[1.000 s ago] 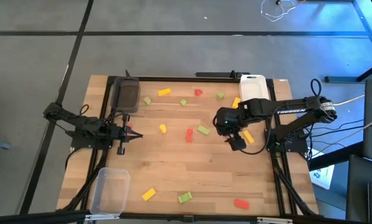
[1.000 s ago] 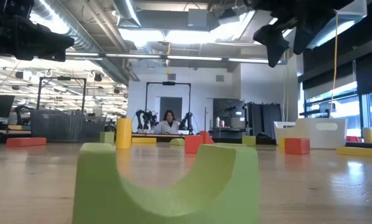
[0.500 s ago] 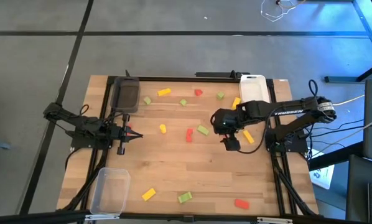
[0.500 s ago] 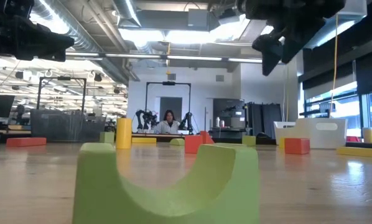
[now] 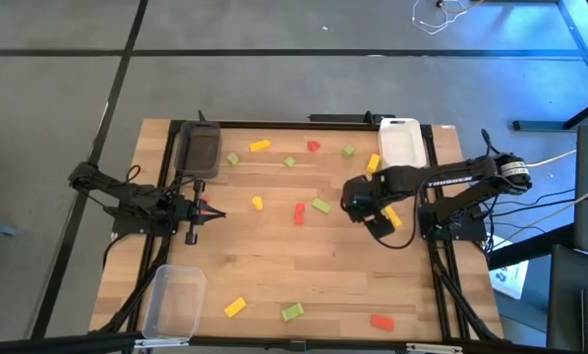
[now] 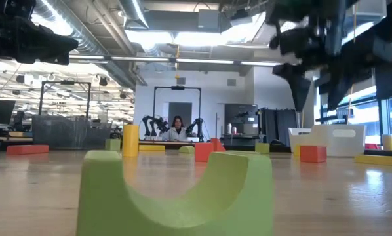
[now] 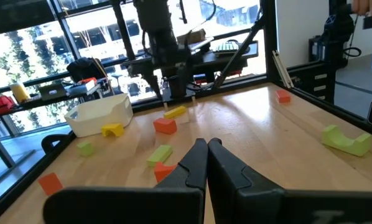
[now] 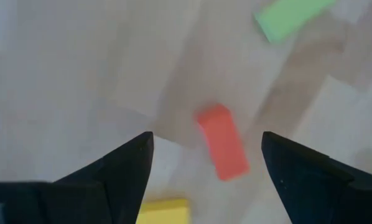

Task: Sort & place blocks by color
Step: Put the orange block into the white bin

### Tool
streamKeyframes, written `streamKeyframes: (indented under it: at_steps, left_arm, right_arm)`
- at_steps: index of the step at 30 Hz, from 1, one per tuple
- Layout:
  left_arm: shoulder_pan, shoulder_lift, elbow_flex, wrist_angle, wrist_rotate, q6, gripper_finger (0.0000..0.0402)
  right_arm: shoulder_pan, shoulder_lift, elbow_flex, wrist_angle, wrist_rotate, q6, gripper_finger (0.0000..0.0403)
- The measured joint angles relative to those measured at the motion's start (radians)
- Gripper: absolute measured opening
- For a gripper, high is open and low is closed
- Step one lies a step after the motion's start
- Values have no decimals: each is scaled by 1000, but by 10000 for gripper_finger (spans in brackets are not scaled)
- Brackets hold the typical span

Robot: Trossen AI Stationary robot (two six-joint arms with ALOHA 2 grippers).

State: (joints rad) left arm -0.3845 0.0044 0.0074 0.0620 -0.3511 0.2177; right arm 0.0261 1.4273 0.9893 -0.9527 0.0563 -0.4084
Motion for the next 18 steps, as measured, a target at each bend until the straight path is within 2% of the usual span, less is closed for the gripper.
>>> streamKeyframes:
  at_steps: [2,4,12,18]
  left_arm:
    - [0,0,0,0,0,0,0]
    - [0,0,0,0,0,0,0]
    - [0,0,0,0,0,0,0]
    - [0,0,0,0,0,0,0]
  right_arm:
    - [0,0,-35,27,62,-48,299]
    - [0,0,-74,51,81,-99,299]
    - [-36,4,-189,211,86,-174,299]
    - [-86,4,-223,271,36,-202,299]
